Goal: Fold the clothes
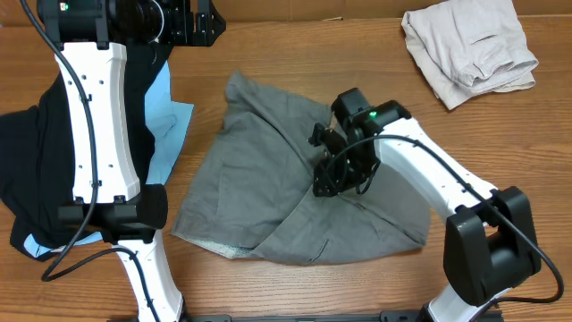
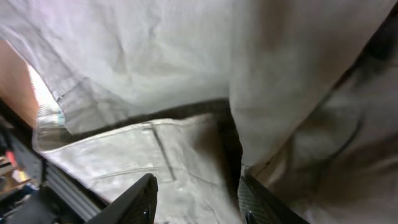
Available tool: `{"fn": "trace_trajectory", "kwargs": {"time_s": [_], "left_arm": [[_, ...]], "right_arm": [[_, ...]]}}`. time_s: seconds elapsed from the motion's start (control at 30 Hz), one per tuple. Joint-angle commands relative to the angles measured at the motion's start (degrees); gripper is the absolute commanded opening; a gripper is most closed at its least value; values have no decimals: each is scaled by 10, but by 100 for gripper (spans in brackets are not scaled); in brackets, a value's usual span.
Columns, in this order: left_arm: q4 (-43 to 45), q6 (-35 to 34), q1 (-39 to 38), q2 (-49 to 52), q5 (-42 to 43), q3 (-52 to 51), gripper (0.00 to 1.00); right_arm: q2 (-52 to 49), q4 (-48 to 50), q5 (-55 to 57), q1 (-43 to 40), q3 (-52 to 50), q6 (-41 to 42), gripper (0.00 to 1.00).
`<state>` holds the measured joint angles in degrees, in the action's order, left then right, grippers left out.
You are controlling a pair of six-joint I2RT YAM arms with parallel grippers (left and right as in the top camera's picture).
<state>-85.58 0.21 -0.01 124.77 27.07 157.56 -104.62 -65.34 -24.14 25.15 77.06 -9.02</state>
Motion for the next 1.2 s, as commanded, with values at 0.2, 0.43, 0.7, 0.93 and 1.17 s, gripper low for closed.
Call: {"fn": "trace_trajectory", "kwargs": {"time_s": [0.2,0.43,0.7,0.93,1.17], "left_arm": [[0,12,-5,4,-5,0,100],[-1,16,-5,4,-6,0,100],[1,16,-5,7,-5,-3,100],[2,31,-5,8,-5,-40,100],[8,33,-5,8,-5,-70,100]], "right_arm": [[10,52,61,0,-22,-1,49],[10,48,17,0,-41,-1,45],[9,112,243,-1,-44,185,50],[-3,100,268,-10,-48,288,52],[-37,134,214,-9,-85,288,63]]}}
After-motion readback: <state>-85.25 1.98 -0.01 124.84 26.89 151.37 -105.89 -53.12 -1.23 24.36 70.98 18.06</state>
